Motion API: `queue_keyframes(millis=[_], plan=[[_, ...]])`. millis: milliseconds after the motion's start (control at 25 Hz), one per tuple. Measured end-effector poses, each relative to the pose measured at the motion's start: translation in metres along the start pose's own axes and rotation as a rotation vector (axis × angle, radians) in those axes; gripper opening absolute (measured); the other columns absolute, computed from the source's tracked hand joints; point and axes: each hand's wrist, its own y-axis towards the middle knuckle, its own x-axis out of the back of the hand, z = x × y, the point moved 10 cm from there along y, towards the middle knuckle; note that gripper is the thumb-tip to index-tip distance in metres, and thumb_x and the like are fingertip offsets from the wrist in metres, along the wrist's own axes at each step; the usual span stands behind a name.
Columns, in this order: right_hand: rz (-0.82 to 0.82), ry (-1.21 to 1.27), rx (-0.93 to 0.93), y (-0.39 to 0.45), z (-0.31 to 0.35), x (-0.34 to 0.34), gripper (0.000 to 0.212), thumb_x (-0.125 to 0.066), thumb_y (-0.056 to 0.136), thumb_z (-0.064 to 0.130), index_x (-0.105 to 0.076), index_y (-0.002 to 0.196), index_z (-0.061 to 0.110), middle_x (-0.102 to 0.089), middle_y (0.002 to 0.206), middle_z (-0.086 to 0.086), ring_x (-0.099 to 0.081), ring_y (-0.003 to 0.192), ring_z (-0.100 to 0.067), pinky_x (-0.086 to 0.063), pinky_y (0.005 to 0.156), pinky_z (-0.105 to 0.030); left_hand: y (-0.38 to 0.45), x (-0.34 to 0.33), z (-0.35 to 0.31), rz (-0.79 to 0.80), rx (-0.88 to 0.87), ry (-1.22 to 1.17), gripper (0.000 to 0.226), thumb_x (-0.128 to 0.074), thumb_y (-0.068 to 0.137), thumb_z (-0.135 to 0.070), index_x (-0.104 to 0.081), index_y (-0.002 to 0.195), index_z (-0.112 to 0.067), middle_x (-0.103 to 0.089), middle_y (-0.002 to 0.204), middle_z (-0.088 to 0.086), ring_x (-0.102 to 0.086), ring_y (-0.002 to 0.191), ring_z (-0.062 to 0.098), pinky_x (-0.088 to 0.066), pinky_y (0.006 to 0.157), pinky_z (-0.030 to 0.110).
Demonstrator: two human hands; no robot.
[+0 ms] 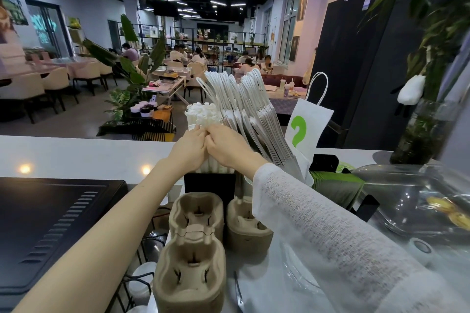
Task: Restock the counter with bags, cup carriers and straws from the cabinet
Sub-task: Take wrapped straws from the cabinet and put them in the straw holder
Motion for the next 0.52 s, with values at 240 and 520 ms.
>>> queue_keyframes(millis=[240,520], plan=[[0.039,0.047,-0.103,0.003,-0.016,-0.021,0.06,-0.027,0.097,0.033,-0.033,0.146,-0.002,-0.032,0.153,-0.016,-0.025,0.145,-0.026,-0.021,0.119,-0.037,0.0,-0.006,0.019,0.012,0.136,-0.01,0.057,-0.026,0.103,-0.021,-0.009,0.15,0.006,-0.003,0.159,0.025,-0.003,0.148,0.038,-0.009,0.121,0.046],[-0.057,0.028,-0.124,0.008,-0.021,-0.018,0.05,-0.029,0.094,0.037,-0.06,0.105,0.0,-0.063,0.108,-0.018,-0.057,0.103,-0.034,-0.043,0.084,-0.038,0.012,-0.012,0.025,0.028,0.075,0.057,0.069,-0.011,0.08,-0.035,-0.056,0.115,0.005,-0.055,0.119,0.022,-0.049,0.113,0.038,-0.039,0.099,0.046]])
